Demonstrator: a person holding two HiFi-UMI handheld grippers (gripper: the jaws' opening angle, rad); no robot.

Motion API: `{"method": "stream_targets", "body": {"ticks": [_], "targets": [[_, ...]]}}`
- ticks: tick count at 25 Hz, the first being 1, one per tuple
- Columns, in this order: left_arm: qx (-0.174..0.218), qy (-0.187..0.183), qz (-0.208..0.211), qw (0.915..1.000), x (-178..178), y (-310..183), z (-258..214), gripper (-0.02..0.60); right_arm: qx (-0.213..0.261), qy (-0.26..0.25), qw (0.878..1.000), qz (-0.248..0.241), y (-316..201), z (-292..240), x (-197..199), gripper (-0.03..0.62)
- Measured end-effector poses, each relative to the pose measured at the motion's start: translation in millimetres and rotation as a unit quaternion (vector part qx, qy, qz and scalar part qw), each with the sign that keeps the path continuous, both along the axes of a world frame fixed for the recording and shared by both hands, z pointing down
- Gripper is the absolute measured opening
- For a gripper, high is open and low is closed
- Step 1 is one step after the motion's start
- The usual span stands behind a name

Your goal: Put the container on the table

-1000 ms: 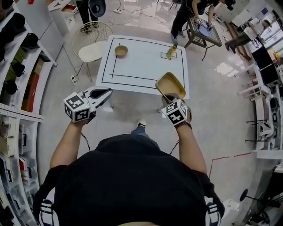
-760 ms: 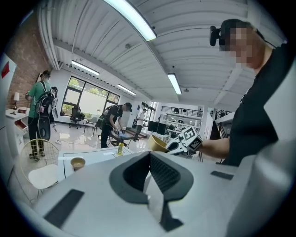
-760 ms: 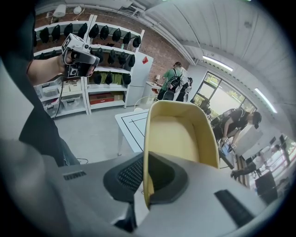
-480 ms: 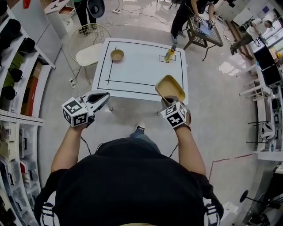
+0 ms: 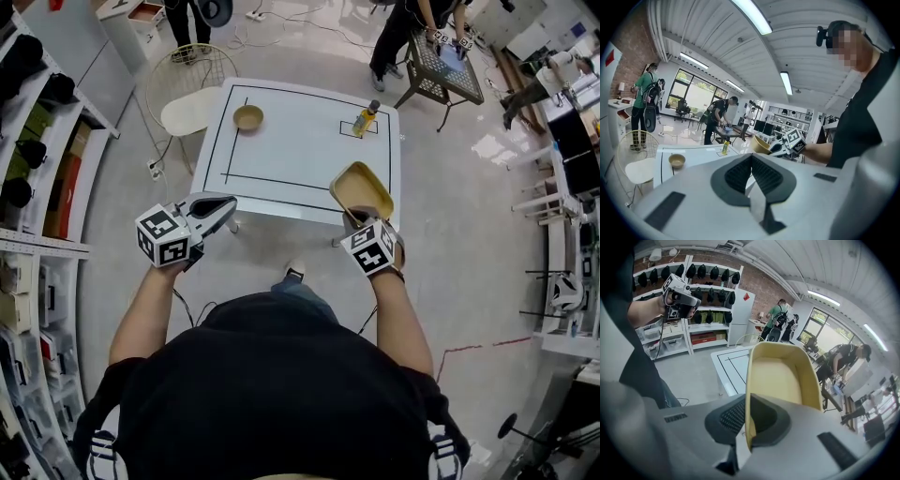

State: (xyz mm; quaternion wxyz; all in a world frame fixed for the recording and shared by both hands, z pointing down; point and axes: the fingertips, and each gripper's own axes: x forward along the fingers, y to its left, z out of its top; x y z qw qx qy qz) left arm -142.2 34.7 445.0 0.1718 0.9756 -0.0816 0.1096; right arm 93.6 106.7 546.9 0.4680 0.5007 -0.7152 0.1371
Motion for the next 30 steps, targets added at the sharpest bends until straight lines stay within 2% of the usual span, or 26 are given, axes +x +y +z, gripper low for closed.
{"method": "stream_targets", "body": {"ticks": [11,19,30], "targets": [[-0.002,-0.006,-0.011,0.9999,35.0,-28.9,-3.1,0.008,-0.012,-0.014,1.0,-0.013,-29.4,15.0,26.6,0.008],[-0.006,-0.014,-0.01,0.9998,65.6,-41.5,-4.5,0.008,-0.027,-0.017,0.999,-0.042,-51.0,24.1,39.6,0.008],[-0.018,-0.02,-0.034,0.999,96.1,-70.8,0.7,0.008,-0.041,-0.013,0.996,-0.077,-83.0,33.0,64.1,0.008]]}}
